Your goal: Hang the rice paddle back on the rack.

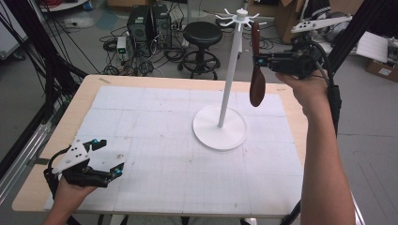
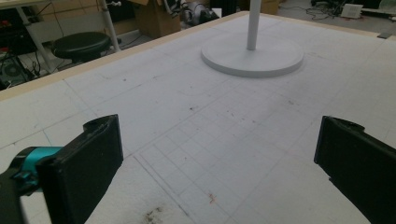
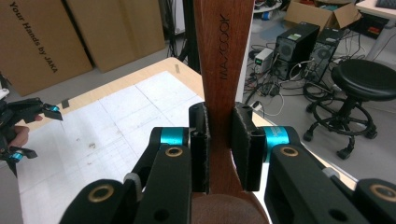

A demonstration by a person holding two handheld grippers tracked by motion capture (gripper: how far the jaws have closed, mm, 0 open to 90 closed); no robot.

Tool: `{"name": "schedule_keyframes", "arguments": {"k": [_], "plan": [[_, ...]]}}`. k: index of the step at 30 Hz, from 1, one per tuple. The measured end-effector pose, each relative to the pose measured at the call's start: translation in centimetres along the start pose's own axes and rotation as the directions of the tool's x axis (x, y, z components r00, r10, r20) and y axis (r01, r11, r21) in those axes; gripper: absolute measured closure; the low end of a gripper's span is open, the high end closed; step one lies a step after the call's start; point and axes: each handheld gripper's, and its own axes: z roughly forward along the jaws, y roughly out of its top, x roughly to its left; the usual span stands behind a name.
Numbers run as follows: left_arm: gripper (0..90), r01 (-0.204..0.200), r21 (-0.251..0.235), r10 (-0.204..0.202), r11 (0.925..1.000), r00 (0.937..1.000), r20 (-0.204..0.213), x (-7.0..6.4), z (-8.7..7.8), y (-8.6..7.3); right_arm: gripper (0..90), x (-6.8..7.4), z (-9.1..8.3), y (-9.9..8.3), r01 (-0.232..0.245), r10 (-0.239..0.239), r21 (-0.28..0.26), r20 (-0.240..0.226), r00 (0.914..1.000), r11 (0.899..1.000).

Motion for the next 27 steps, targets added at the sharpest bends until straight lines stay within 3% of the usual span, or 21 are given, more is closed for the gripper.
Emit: {"name": "schedule_keyframes", "arguments": {"k": [27], "plan": [[1.7,0.002,0.001,-0.002,1.0,1.0,0.007,-0.01,0.01,-0.04,77.8,-0.09,0.63,-0.18,0.005,-0.005,-0.004,0.018,0.9998,1.0]]}}
